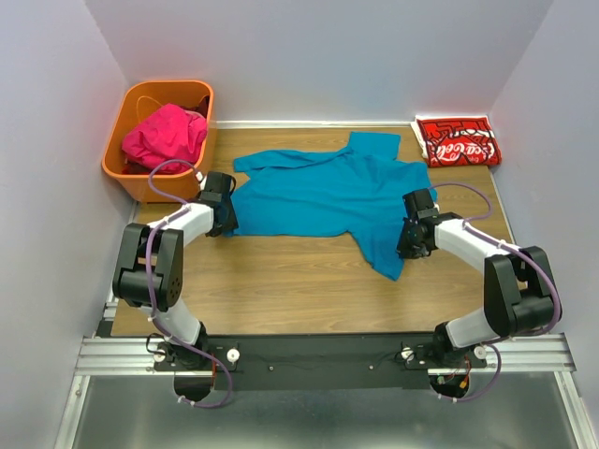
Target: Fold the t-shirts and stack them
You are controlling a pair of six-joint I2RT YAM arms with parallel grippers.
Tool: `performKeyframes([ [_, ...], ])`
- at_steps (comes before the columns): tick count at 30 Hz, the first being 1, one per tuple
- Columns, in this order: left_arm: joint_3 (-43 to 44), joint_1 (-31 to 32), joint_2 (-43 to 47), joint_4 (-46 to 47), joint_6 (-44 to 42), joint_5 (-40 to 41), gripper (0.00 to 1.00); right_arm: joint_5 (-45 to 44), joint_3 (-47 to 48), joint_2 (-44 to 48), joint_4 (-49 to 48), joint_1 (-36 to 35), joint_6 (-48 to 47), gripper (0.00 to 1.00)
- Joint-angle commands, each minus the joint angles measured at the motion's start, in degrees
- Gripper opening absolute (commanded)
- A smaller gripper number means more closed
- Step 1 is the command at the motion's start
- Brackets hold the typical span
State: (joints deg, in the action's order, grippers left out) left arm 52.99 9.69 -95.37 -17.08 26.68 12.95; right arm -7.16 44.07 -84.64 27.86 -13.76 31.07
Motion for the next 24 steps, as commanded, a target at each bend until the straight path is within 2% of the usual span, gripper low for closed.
performKeyframes([
  [1, -1.14, -0.38, 1.41, -5.32, 2.76, -1.26, 0.56, 0.92, 0.05, 1.58, 2.38, 0.14, -1.71, 0.00],
  [9, 1.67, -0.38, 5.99, -8.85, 4.96, 1.38, 0.56, 1.53, 0.05, 1.76, 2.38, 0.14, -3.47, 0.00],
  [24, 2.29, -0.38, 0.19, -6.74, 6.98, 1.55, 0.56, 3.55, 0.13, 1.41, 2.29, 0.14, -5.14, 0.00],
])
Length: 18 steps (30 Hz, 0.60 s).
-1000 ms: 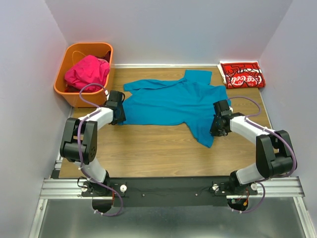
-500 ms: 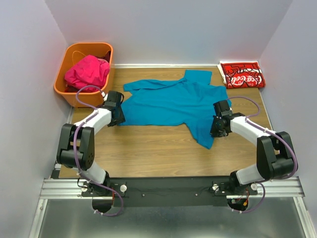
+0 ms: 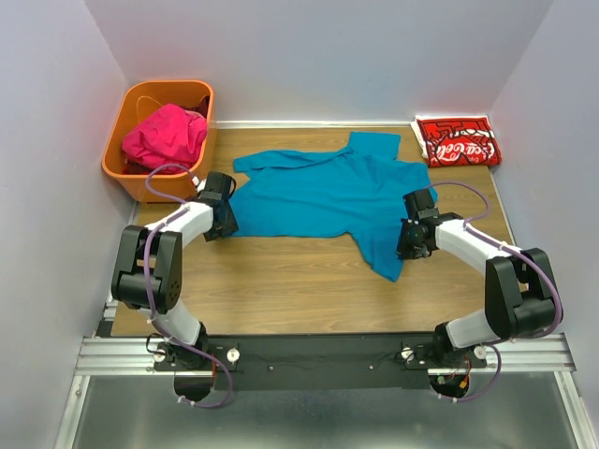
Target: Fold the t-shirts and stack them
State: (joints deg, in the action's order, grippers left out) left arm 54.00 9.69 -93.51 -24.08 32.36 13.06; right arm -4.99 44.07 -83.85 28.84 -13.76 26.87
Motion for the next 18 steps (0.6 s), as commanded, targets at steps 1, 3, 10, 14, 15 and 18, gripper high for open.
performKeyframes([
  [1, 1.20, -0.38, -2.19, 0.69, 1.39, 1.36, 0.56, 1.48, 0.22, 0.62, 1.31, 0.14, -1.03, 0.01],
  [3, 0.94, -0.38, -2.98, 1.13, 1.65, 1.35, 0.56, 1.48, 0.31, 0.62, 1.22, 0.14, -1.21, 0.00],
  [10, -0.03, -0.29, -4.40, 2.01, 2.36, 0.04, 0.45, 1.57, 0.92, 0.80, 1.39, 0.22, -1.74, 0.00],
  [14, -0.12, -0.29, -4.22, 1.93, 2.27, 0.39, 0.32, 1.48, 1.19, 0.54, 1.39, 0.14, -1.91, 0.00],
  [15, -0.03, -0.29, -4.48, 2.01, 2.27, 0.47, 0.31, 1.48, 1.19, 0.53, 1.39, 0.14, -1.91, 0.00],
  [18, -0.03, -0.38, -4.66, 1.93, 2.18, 0.56, 0.27, 1.57, 1.19, 0.45, 1.31, 0.22, -1.91, 0.00],
])
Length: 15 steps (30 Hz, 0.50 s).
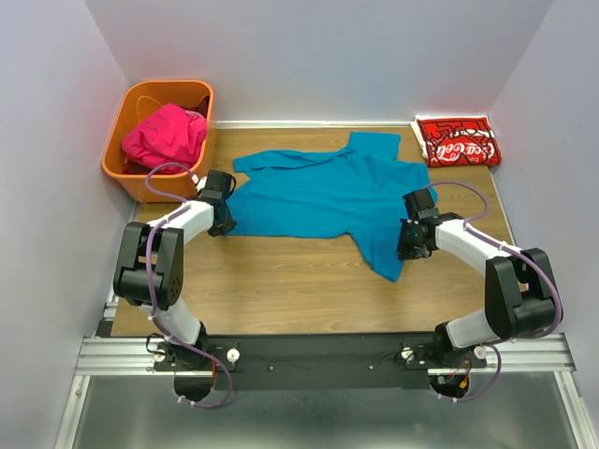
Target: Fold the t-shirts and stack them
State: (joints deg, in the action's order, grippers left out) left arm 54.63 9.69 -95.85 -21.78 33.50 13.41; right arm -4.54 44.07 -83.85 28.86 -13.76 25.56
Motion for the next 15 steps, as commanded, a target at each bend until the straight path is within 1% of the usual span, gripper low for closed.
performKeyframes([
  [1, -0.67, -0.29, -2.32, -0.37, 0.96, 0.47, 0.26, 1.02, 1.19, 0.36, 1.28, 0.22, -0.51, 0.00],
  [2, -0.58, -0.29, -2.49, -0.37, 0.87, 0.65, 0.22, 0.85, 1.19, 0.36, 1.28, 0.14, -0.51, 0.01],
  [3, -0.49, -0.29, -2.58, -0.37, 0.61, 0.74, 0.21, 0.93, 1.10, 0.36, 1.37, 0.22, -0.43, 0.00],
  [5, -0.49, -0.29, -2.58, -0.19, 0.34, 1.09, 0.15, 0.84, 0.93, 0.45, 1.37, 0.14, -0.25, 0.00],
  [6, -0.49, -0.29, -2.58, -0.19, 0.26, 1.18, 0.08, 0.76, 0.93, 0.53, 1.37, 0.14, -0.16, 0.00],
  [8, -0.67, -0.29, -2.41, -0.11, -0.01, 1.44, 0.01, 0.41, 0.84, 0.62, 1.37, 0.14, 0.01, 0.01],
  [13, 1.35, -0.29, -0.39, -1.16, -1.06, 2.23, 0.00, -2.40, 1.80, 1.50, 1.64, 0.14, 0.45, 0.00],
  [15, 3.28, -0.29, 1.01, -1.95, -1.59, 2.93, 0.00, -5.56, 3.64, 2.55, 2.25, 0.14, 0.28, 0.00],
])
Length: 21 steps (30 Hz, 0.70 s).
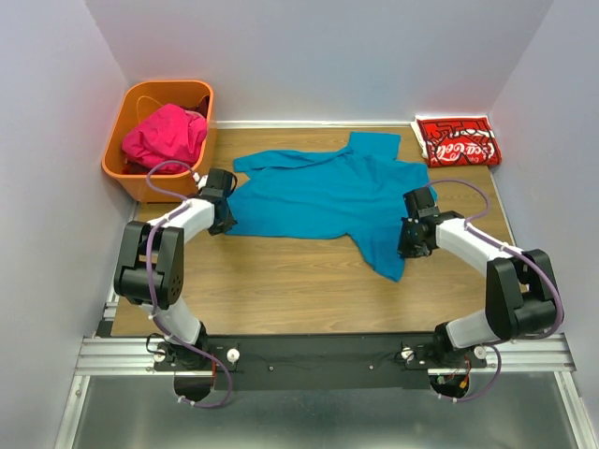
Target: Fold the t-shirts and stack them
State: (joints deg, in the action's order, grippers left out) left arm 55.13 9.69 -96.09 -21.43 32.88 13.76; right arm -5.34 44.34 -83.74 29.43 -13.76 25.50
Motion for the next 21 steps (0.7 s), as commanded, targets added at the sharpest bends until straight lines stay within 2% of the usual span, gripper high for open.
performKeyframes([
  [1, 5.40, -0.29, 2.83, -3.26, -1.15, 3.02, 0.00, -5.81, 4.43, 2.79, 2.38, 0.14, 0.08, 0.00],
  [6, 15.78, -0.29, 6.79, -4.76, -3.35, 4.79, 0.00, -13.80, 12.51, 3.94, 3.79, 0.31, -1.15, 0.01],
  [11, 30.36, -0.29, 6.89, -6.16, -5.11, 5.40, 0.00, -21.62, 26.02, 5.26, 4.58, 1.10, -2.90, 0.00],
  [12, 35.17, -0.29, 7.06, -6.60, -5.63, 5.75, 0.00, -22.42, 27.98, 5.87, 4.58, 1.28, -3.95, 0.00],
  [16, 44.33, -0.29, 10.57, -7.84, -7.56, 7.77, 0.00, -22.52, 39.49, 8.15, 5.20, 1.81, -7.73, 0.00],
  [17, 45.49, -0.29, 11.71, -7.66, -7.92, 8.12, 0.00, -22.34, 43.51, 9.03, 5.20, 1.81, -8.53, 0.00],
  [21, 47.87, -0.29, 18.82, -6.52, -10.73, 8.74, 0.00, -22.78, 48.73, 14.12, 5.20, 1.81, -12.22, 0.00],
])
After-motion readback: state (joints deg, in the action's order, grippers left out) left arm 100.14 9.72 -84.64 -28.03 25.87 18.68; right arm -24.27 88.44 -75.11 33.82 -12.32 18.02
